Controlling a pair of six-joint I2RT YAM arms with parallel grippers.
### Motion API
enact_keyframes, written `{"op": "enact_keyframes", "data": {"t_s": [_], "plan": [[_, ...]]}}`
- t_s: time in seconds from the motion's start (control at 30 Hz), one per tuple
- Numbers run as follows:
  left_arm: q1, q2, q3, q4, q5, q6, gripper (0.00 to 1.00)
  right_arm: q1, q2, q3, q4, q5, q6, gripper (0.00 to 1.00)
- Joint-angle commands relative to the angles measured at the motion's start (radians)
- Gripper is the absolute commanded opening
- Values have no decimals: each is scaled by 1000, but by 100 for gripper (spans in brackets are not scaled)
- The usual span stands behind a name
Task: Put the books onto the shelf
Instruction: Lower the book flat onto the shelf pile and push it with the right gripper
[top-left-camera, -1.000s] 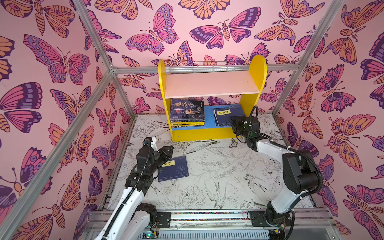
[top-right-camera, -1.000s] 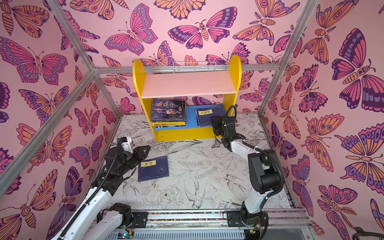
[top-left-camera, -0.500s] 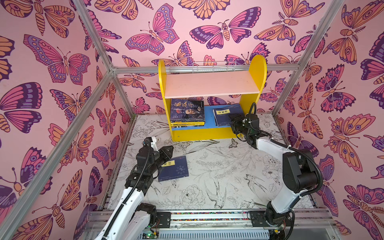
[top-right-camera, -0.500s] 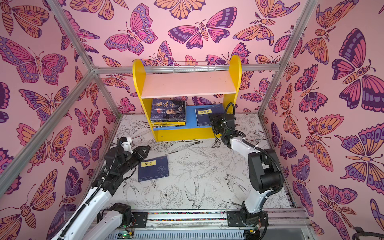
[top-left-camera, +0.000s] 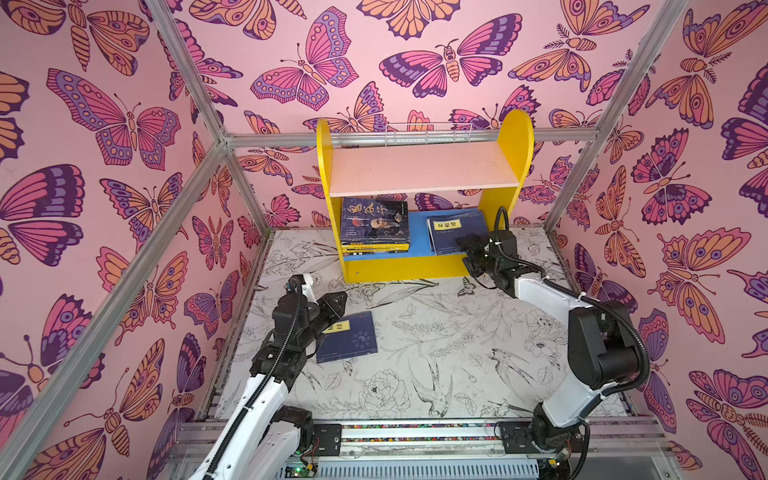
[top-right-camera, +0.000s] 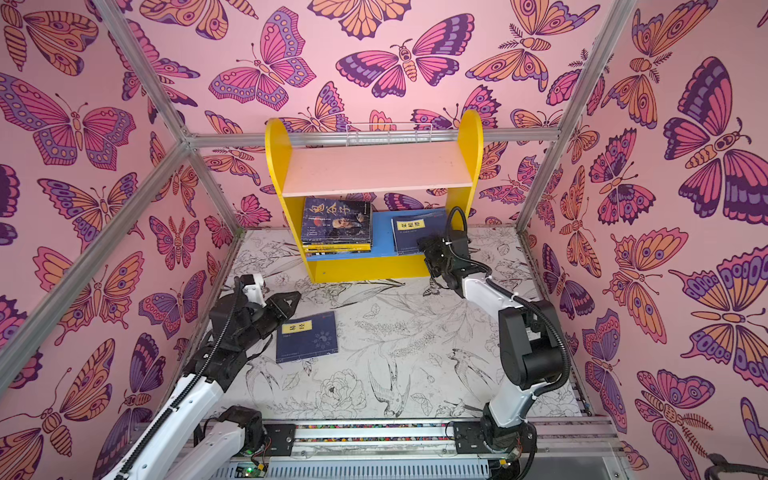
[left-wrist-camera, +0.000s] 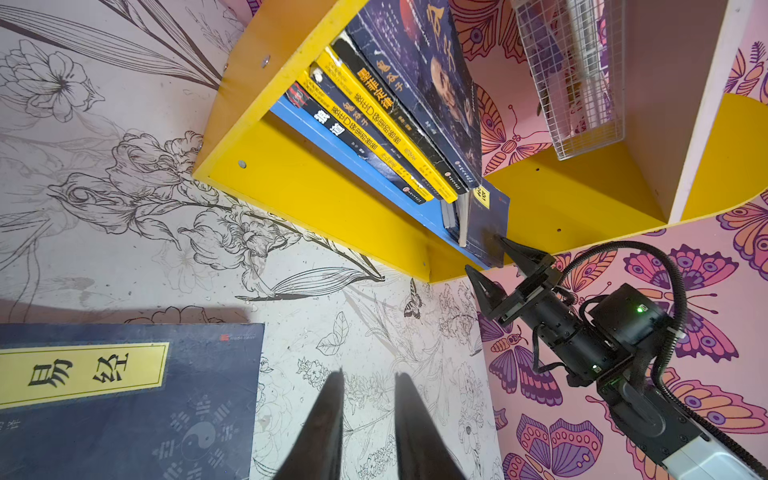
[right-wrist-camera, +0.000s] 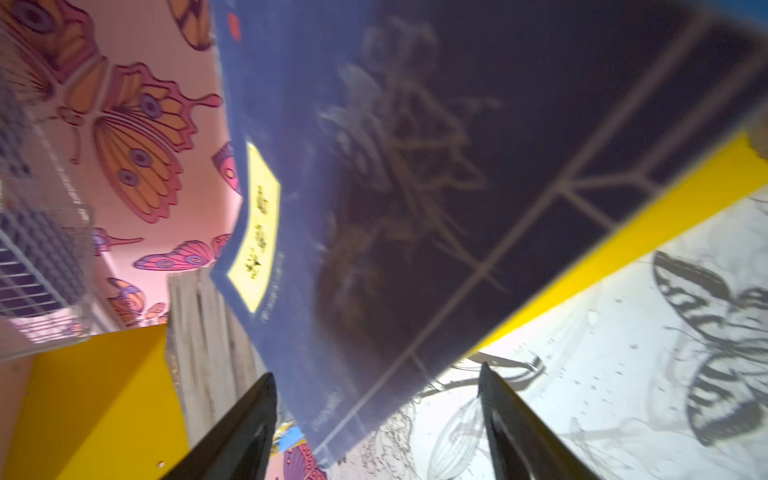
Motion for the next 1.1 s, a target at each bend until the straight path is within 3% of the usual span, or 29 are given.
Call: {"op": "enact_keyframes", "data": {"t_s": [0.0, 0.6, 1.07], "plan": [[7, 0, -22, -5, 7, 1, 25, 7, -28, 21, -78, 4, -69, 71], [7, 4, -32, 10, 11, -2, 25, 21, -66, -39, -62, -34, -120, 13], [8, -3, -35, 6, 10, -2, 25, 22, 39, 59, -51, -47, -122, 9]]}}
